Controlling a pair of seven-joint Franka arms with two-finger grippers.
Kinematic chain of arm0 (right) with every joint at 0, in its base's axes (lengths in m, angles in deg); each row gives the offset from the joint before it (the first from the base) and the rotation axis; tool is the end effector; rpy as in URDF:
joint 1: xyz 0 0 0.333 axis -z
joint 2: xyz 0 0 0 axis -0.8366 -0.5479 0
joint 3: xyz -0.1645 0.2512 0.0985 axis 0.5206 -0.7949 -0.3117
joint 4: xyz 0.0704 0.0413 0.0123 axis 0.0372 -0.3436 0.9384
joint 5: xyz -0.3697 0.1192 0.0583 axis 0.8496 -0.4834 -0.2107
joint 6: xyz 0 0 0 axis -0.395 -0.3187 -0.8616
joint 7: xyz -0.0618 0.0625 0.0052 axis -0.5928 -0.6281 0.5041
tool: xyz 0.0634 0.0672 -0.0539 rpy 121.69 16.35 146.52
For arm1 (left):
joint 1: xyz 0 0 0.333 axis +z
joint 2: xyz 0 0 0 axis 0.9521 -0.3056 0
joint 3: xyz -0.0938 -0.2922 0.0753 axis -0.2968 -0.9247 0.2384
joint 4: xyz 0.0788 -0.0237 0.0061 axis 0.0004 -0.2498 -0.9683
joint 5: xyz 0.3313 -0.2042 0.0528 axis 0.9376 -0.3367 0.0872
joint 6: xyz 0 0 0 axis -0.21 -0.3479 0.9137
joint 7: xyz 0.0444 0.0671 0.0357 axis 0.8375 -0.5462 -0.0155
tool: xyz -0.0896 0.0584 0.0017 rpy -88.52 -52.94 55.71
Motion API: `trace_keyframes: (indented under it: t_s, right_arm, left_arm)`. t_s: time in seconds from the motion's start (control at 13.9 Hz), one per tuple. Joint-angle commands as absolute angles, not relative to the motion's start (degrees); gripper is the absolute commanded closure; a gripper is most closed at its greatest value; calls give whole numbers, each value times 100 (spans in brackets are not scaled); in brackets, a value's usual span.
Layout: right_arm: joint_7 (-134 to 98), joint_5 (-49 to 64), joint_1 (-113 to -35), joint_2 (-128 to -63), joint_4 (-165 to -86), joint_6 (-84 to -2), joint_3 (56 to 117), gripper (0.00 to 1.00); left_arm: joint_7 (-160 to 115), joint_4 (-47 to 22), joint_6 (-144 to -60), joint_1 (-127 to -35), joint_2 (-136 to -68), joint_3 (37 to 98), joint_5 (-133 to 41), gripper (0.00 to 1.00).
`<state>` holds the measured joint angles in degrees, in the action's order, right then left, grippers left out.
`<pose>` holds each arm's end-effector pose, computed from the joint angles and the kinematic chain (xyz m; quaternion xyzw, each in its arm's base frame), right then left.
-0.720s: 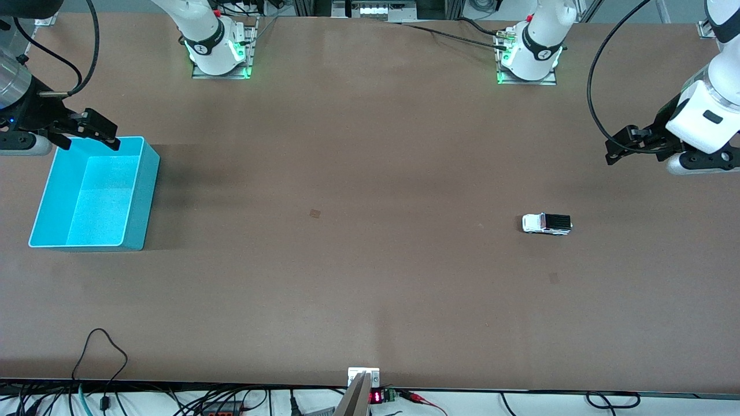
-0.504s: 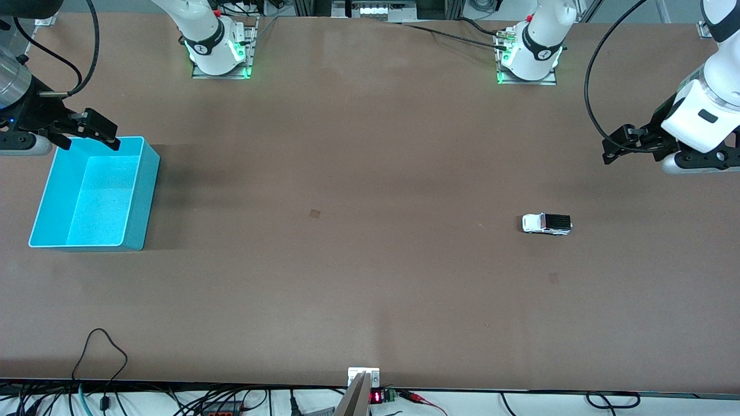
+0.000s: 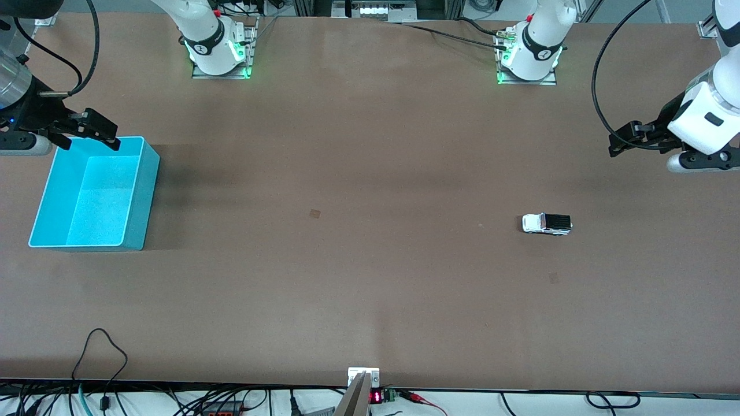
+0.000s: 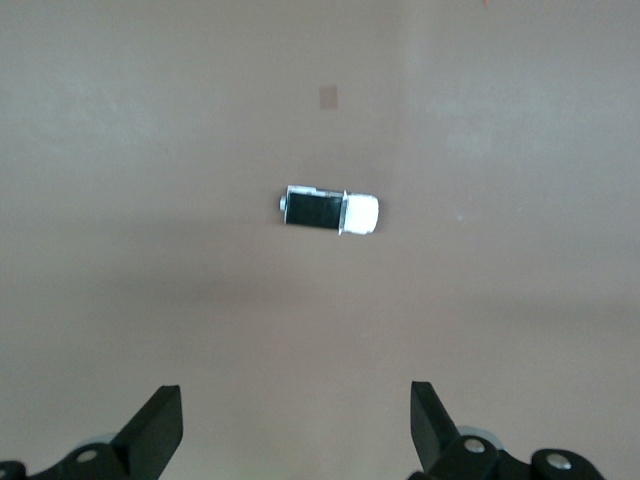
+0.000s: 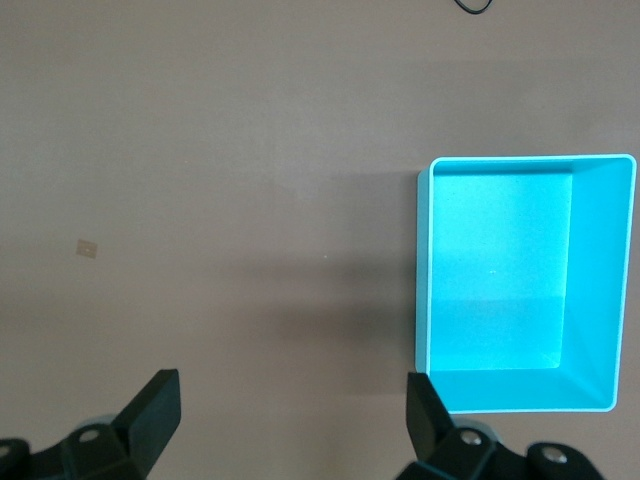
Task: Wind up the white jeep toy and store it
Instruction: 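Move the left gripper toward the white toy jeep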
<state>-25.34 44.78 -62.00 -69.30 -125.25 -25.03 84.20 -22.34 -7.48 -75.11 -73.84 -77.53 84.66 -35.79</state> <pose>0.5492 0.0179 0.5903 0.9999 -0.0032 0.0116 0.0011 0.5559 -0.0226 0.5753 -0.9979 -0.0350 0.0514 0.0152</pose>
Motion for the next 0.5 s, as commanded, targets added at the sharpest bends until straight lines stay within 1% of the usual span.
trace_keyframes:
  t_s: [0.0, 0.22, 0.43]
  right_arm:
    - [-2621, 4411, -6223, -6859, -12581, -2477, 8421, 0]
    - [-2621, 4411, -6223, -6859, -12581, -2477, 8421, 0]
    - [-2621, 4411, -6223, -6859, -12581, -2477, 8421, 0]
  left_arm:
    - [-2354, -520, -7252, -7361, -7875, 8446, -3637, 0]
    - [-2625, -520, -7006, -7361, -7884, 8446, -3619, 0]
    - [-3161, -555, -6979, -7361, -7981, 8455, -3610, 0]
